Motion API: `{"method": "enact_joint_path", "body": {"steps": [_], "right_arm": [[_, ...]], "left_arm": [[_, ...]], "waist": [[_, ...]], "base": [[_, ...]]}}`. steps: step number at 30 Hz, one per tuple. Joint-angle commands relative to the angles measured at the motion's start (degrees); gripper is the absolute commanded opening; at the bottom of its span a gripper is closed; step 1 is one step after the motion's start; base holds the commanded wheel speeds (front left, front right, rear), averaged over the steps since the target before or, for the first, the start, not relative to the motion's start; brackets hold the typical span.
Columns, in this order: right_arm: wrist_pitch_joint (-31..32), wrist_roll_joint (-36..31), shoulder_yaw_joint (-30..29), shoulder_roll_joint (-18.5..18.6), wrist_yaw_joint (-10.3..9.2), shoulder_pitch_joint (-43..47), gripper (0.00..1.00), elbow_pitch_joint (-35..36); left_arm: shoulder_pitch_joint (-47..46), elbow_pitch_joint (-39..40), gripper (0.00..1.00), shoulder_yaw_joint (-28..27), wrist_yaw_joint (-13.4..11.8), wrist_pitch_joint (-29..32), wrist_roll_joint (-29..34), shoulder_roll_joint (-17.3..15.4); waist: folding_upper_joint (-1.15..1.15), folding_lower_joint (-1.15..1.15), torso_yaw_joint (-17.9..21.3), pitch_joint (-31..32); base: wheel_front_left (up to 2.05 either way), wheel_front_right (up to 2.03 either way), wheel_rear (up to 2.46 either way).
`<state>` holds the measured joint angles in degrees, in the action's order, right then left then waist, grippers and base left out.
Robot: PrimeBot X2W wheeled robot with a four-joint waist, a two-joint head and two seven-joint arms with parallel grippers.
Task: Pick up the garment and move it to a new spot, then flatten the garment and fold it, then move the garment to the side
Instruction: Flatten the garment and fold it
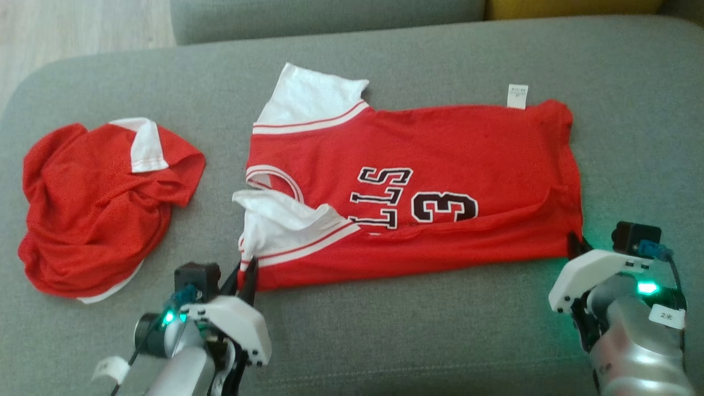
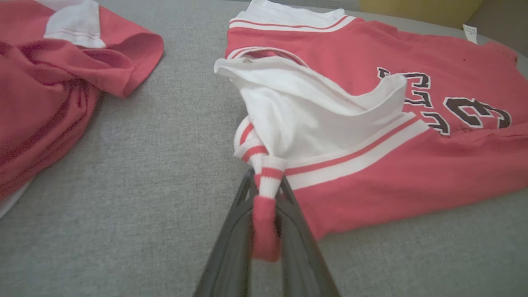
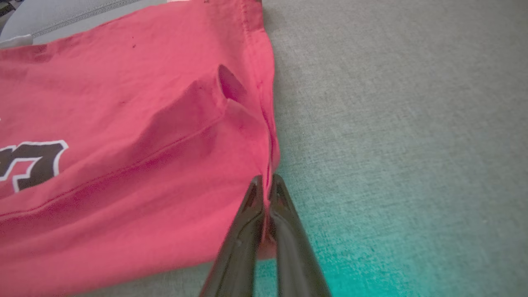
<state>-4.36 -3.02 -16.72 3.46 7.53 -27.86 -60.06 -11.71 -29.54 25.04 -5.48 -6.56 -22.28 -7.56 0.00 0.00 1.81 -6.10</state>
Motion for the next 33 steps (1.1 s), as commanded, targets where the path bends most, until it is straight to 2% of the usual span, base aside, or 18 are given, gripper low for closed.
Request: {"method": "enact_joint_path", "body": {"steps": [1, 8, 15, 20, 26, 27, 28, 29, 33], "right_arm": [[-0.22, 0.17, 1.8, 0.82, -0.04, -0.9, 0.0, 0.55], [3.37, 2.77, 8.54, 4.21, -0.04, 1.02, 0.0, -1.56], [10.6, 8.84, 16.2, 8.36, -0.04, 4.41, 0.0, 0.6], [17.41, 15.68, 21.33, 12.2, -0.04, 9.99, 0.0, 7.79], [22.43, 20.07, 22.27, 15.15, -0.04, 15.16, 0.0, 17.34], [22.31, 20.04, 21.76, 15.38, -0.04, 15.64, 0.44, 19.02], [22.26, 20.02, 20.88, 15.32, -0.04, 16.03, 1.0, 20.47], [22.0, 19.81, 20.02, 15.1, -0.04, 16.33, 1.0, 21.97], [19.03, 18.31, 17.05, 13.22, -0.04, 17.02, 1.0, 28.55]], "left_arm": [[-0.54, 1.3, 0.0, -2.0, 0.1, -0.13, 0.25, -1.68], [3.45, 1.14, 0.0, -0.92, 0.52, 1.07, 0.02, -3.31], [8.04, 3.67, 0.0, -0.03, 0.58, 2.85, -0.34, -5.29], [11.06, 7.19, 0.0, 1.07, 0.35, 4.73, -0.3, -6.53], [12.17, 9.41, 0.0, 1.49, -0.51, 6.0, -0.35, -6.95], [12.05, 9.73, 0.0, 1.44, -0.77, 6.03, -0.32, -6.95], [11.85, 10.02, 0.36, 1.3, -1.05, 5.87, -0.26, -6.97], [11.58, 10.31, 1.0, 1.08, -1.31, 5.5, -0.23, -6.98], [10.11, 11.95, 1.0, -0.46, -2.24, 2.82, -0.52, -6.82]], "waist": [[0.0, 0.0, 0.03, 0.89], [0.0, 0.0, 0.51, 5.0], [0.0, 0.0, 1.04, 7.24], [0.0, 0.0, 1.21, 7.74], [0.0, 0.0, 1.55, 7.53], [0.0, 0.0, 1.6, 7.42], [0.0, 0.0, 1.65, 7.31], [0.0, 0.0, 1.68, 7.2], [0.0, 0.0, 1.68, 6.78]], "base": [[0.0, 0.0, 0.0], [0.0, 0.0, 0.0], [0.0, 0.0, 0.0], [0.0, 0.0, 0.0], [0.0, 0.0, 0.0], [0.0, 0.0, 0.0], [0.0, 0.0, 0.0], [0.0, 0.0, 0.0], [0.0, 0.0, 0.0]]}}
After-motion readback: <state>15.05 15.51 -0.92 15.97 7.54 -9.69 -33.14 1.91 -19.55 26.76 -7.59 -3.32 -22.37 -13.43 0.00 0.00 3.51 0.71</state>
